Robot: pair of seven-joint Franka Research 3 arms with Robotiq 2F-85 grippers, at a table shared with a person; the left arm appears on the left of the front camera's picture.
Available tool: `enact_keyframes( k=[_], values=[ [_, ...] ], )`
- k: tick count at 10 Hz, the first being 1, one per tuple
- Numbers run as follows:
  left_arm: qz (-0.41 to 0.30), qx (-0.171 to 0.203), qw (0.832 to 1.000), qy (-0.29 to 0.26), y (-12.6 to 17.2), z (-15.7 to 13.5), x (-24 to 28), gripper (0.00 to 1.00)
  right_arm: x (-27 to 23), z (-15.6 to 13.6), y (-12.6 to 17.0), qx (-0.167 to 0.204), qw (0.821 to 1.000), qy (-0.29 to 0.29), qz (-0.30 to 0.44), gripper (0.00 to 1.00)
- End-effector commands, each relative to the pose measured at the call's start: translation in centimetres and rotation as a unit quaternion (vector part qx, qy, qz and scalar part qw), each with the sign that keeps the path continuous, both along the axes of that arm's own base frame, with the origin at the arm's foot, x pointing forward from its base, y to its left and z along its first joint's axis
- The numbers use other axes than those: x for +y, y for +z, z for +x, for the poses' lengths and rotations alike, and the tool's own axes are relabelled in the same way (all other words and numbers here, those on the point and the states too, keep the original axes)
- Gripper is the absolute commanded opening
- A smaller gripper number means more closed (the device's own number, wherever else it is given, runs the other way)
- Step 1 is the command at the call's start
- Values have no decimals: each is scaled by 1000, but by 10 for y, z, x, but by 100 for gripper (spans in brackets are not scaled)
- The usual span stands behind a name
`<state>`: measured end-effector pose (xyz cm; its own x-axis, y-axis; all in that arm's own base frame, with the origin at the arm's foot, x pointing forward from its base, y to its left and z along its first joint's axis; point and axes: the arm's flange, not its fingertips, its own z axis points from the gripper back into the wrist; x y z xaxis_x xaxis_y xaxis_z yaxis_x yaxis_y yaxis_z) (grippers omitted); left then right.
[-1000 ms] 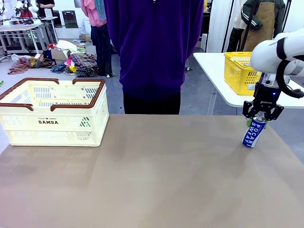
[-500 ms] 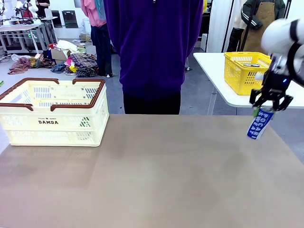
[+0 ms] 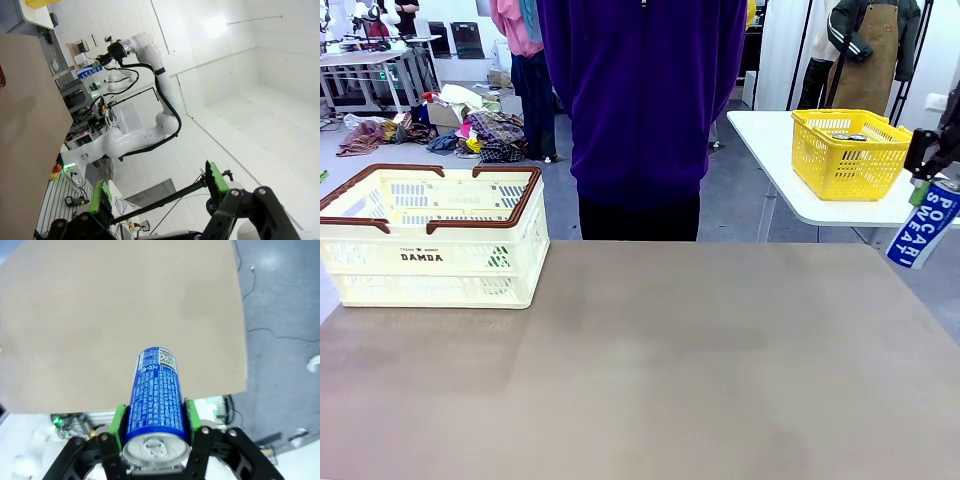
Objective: Place the drinks into the Shopping basket.
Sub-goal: Pick up one drink and place it into the Shopping basket.
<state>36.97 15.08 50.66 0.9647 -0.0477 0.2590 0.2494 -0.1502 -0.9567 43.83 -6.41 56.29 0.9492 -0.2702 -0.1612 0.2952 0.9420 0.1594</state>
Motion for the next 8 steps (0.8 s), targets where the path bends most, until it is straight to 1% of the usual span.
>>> enact_keyframes(
  k=[1, 4, 5, 6, 7, 8],
  values=[
    [-7, -1, 1000, -1, 2, -2, 6, 100, 2, 13, 6, 5, 1000, 14, -2, 0],
    [-7, -1, 1000, -1, 2, -2, 6, 100, 2, 13, 6, 5, 1000, 14, -2, 0],
    [-7, -1, 1000, -1, 2, -2, 6, 100, 2, 5, -5, 4, 1000, 5, -1, 0],
    [-7, -1, 1000, -1, 2, -2, 6, 100, 20, 24, -1, -35, 999, 25, 15, 0],
    [-7, -1, 1000, -1, 2, -2, 6, 100, 64, 40, 10, -73, 996, 39, -8, 0],
    [-7, -1, 1000, -1, 2, -2, 6, 100, 114, 52, 15, -85, 995, 43, -36, 0]
  ],
)
